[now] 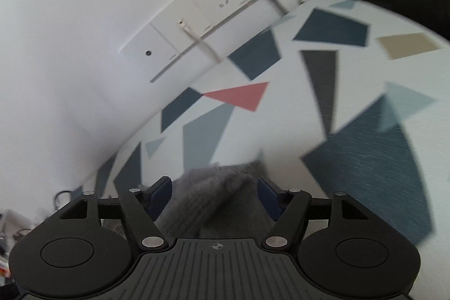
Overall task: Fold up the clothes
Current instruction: 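Lay the hem over the collar with both grippers and open them, then pat the folded grey sweater flat with both grippers open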
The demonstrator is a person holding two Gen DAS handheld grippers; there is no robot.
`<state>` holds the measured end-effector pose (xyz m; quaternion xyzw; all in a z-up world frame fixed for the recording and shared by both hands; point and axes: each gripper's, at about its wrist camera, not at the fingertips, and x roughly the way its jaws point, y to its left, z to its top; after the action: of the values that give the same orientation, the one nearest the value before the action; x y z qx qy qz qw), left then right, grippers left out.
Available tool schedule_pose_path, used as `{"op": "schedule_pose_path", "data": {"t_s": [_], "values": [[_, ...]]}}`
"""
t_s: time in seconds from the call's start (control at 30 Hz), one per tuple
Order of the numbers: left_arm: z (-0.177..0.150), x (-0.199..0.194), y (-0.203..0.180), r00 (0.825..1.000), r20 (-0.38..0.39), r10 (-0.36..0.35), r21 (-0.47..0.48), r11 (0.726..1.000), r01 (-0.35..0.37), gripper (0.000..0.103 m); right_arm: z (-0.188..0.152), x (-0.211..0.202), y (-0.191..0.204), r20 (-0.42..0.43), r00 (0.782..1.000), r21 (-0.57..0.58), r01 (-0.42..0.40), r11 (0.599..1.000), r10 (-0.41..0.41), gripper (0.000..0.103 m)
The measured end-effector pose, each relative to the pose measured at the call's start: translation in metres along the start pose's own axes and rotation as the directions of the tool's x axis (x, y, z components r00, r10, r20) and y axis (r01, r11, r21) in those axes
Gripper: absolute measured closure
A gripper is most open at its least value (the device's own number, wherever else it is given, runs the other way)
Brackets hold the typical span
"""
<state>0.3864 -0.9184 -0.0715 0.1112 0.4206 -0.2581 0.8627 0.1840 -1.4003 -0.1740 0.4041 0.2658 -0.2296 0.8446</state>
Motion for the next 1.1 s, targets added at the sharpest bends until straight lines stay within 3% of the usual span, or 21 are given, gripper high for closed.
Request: {"op": "schedule_pose_path", "data": {"t_s": [0.1,0.23,0.37,0.5,0.63,0.83,0.9,0.97,1.1], "values": [[-0.016,-0.015,-0.001,0.997,-0.014,-0.072,0.011,0.997,0.072,0.004,-0.019,-0.019,0.023,0.013,0.999,-0.137,0.053,0.989,-0.052,0.037],[-0.040,-0.014,-0.006,0.984,-0.081,-0.156,0.028,0.987,0.159,0.004,-0.051,-0.021,0.058,0.028,0.993,-0.383,0.116,0.917,-0.114,0.036],[-0.055,0.006,-0.016,0.982,-0.127,-0.142,0.107,0.982,0.156,0.004,-0.073,-0.007,0.081,-0.020,0.991,-0.480,0.108,0.871,-0.134,0.036],[-0.051,0.022,-0.019,0.985,-0.130,-0.112,0.120,0.985,0.128,0.004,-0.078,0.019,0.087,-0.096,0.975,-0.550,0.115,0.827,-0.199,0.033],[-0.040,0.030,-0.019,0.987,-0.123,-0.105,0.107,0.987,0.119,0.003,-0.074,0.034,0.087,-0.103,0.969,-0.583,0.124,0.803,-0.225,0.031],[-0.029,0.049,-0.023,0.988,-0.125,-0.089,0.136,0.985,0.106,0.000,-0.076,0.049,0.092,-0.086,0.967,-0.672,0.121,0.730,-0.240,0.024],[-0.014,0.053,-0.025,0.993,-0.101,-0.067,0.145,0.986,0.081,0.001,-0.068,0.054,0.095,-0.098,0.969,-0.661,0.106,0.743,-0.226,0.025],[0.006,0.053,-0.024,0.998,-0.041,-0.038,0.117,0.992,0.043,0.001,-0.050,0.061,0.096,-0.099,0.975,-0.617,0.097,0.781,-0.199,0.025],[0.053,0.047,-0.012,0.994,0.111,0.017,-0.015,1.000,-0.015,0.001,-0.001,0.070,0.098,0.020,0.990,-0.453,0.135,0.881,-0.142,0.025]]}}
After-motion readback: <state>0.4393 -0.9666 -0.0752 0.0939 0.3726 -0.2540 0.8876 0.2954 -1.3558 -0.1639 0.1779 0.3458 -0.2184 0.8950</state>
